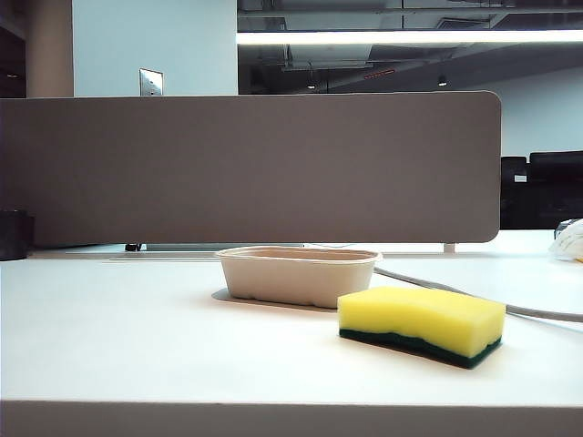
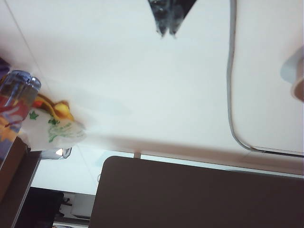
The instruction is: Take out the cleaning sponge from the paper lunch box and place it on the table.
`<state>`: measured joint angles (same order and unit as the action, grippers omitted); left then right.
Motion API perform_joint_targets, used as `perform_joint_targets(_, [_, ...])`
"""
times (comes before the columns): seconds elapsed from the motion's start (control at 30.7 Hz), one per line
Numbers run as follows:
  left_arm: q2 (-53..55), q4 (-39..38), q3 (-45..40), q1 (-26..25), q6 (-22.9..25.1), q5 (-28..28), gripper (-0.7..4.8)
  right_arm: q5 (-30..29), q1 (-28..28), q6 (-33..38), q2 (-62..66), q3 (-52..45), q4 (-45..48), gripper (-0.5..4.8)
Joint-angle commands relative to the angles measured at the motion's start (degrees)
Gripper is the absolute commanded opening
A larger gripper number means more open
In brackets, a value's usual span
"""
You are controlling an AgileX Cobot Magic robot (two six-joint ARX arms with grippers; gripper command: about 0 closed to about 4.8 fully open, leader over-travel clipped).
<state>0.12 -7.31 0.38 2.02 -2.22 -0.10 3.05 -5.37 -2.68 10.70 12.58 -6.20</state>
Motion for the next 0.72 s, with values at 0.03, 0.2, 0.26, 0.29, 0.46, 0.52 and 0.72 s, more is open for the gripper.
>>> perform_joint_targets(0.03, [0.02,0.52,0.04,-0.02,0.07,0.17,-0.05,-0.44,-0.37,0.11,-1.57,-3.91,5.11,-0.09])
perform_joint_targets(0.2, [0.02,0.5,0.04,-0.02,0.07,0.28,-0.05,-2.03,-0.39,1.18,-4.7,-10.08,10.51,-0.08])
perform_joint_targets(0.26, [0.02,0.52,0.04,-0.02,0.09,0.31,-0.05,-2.16,0.24,2.45,-6.58,-11.69,11.26,-0.09])
perform_joint_targets(0.29, [0.04,0.52,0.04,0.0,0.09,0.31,-0.05,-2.16,0.61,2.86,-7.28,-12.13,11.19,-0.09])
perform_joint_targets(0.46, [0.02,0.52,0.04,0.0,0.07,0.28,-0.05,-3.02,2.75,3.58,-9.77,-12.28,9.86,-0.09])
perform_joint_targets(0.52, [0.02,0.5,0.04,0.0,0.07,0.31,-0.05,-3.02,3.26,3.54,-10.47,-12.28,9.62,-0.09])
perform_joint_targets(0.72, [0.02,0.52,0.04,0.0,0.09,0.28,-0.05,-3.02,3.63,3.56,-10.49,-12.28,9.49,-0.08])
